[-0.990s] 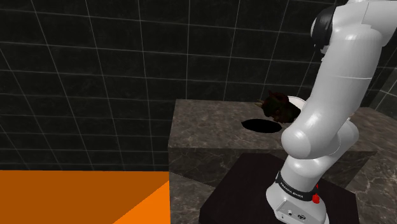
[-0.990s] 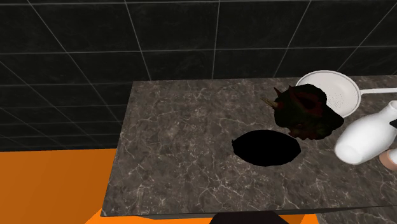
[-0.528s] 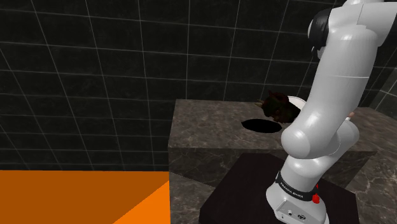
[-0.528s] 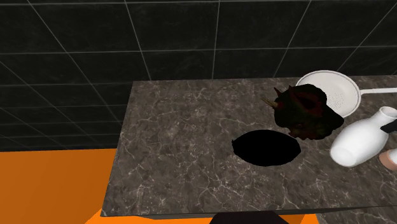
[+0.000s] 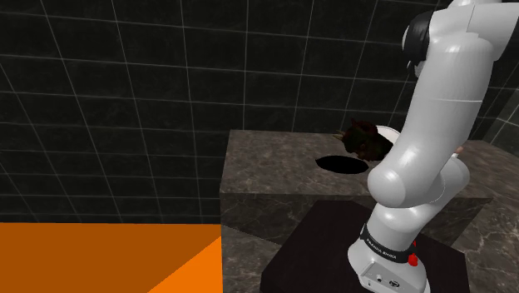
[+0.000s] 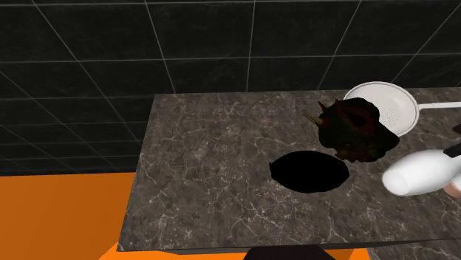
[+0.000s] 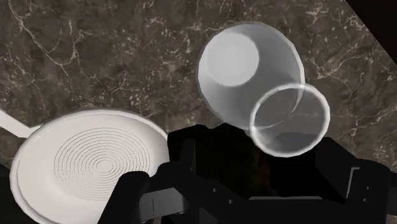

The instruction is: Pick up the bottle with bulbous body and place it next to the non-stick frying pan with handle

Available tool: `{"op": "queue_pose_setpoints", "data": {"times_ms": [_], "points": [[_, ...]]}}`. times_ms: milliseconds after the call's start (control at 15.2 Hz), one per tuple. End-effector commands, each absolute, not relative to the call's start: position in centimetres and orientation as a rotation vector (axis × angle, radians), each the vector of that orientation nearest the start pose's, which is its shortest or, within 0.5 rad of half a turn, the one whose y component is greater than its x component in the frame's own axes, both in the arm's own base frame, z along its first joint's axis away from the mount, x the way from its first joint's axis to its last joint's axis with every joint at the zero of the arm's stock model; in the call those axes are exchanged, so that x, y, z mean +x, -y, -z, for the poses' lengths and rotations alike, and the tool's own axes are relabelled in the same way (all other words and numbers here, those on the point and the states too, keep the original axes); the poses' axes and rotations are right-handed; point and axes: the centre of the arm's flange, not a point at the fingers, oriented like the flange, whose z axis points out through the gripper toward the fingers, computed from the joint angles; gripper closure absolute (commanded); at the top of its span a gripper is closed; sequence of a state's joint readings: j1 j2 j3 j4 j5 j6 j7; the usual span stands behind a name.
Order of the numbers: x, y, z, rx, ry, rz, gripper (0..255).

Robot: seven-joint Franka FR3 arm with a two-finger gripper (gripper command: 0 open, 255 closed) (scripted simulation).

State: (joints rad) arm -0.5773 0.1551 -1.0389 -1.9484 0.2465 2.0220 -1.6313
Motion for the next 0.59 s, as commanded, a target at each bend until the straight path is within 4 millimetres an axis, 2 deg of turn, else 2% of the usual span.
{"op": "queue_pose_setpoints", "data": {"times_ms": [0,132,396,528], "points": [[0.5,57.7,-43.7,-3.142,-0.138,0.138,0],[0.5,57.7,-43.7,-3.142,-0.138,0.138,0],[0.1,57.7,-48.7,-3.142,-0.138,0.138,0],[0.1,57.7,-48.7,-3.142,-0.138,0.138,0]]}}
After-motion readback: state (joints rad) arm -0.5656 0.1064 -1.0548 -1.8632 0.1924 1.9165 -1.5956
